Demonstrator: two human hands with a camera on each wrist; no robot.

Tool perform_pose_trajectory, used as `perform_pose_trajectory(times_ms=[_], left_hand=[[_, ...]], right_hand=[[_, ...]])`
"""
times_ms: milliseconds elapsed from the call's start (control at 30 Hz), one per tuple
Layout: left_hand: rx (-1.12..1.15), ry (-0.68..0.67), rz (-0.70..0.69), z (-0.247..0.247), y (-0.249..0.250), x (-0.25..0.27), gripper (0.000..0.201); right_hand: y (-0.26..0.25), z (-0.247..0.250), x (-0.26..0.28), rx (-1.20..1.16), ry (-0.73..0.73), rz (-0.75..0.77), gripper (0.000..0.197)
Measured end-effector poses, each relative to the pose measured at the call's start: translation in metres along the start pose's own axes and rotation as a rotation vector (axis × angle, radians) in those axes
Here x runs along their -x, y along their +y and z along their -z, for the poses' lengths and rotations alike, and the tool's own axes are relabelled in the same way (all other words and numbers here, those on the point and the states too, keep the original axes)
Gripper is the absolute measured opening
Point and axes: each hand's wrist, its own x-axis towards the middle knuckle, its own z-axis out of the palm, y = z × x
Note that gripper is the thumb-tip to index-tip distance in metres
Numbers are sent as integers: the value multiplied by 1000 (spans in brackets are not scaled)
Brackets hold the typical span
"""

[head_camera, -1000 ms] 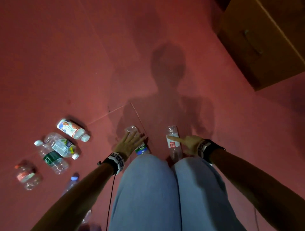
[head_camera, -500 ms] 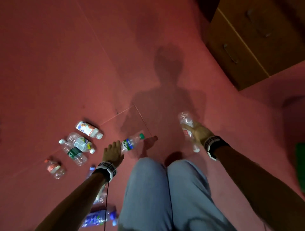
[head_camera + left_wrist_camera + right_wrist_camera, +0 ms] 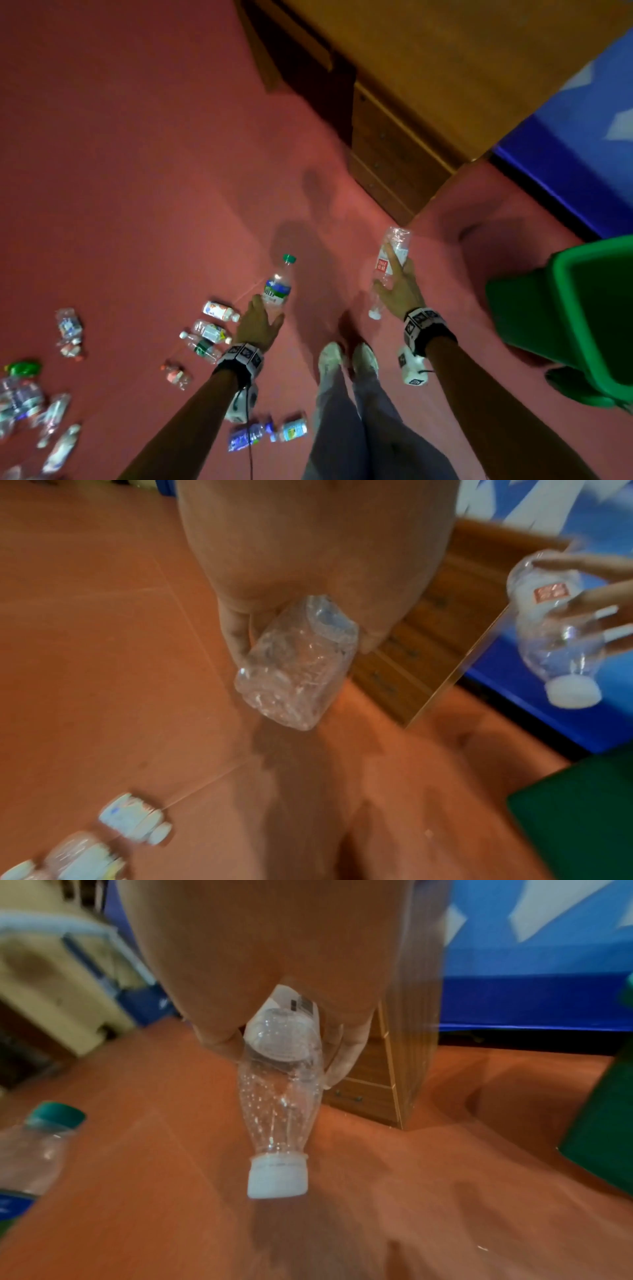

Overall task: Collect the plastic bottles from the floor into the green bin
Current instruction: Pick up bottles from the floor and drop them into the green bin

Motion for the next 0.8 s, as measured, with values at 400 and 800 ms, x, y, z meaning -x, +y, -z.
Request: perform_pose_trajectory(times_ms=[400,800], left_hand=[[287,-137,-450,87,237,87,51],[21,-259,-692,36,386,123,69]], right_hand=[[-10,110,139,-808,758,-32,95],[147,201,209,-1123,1077,-533,71]])
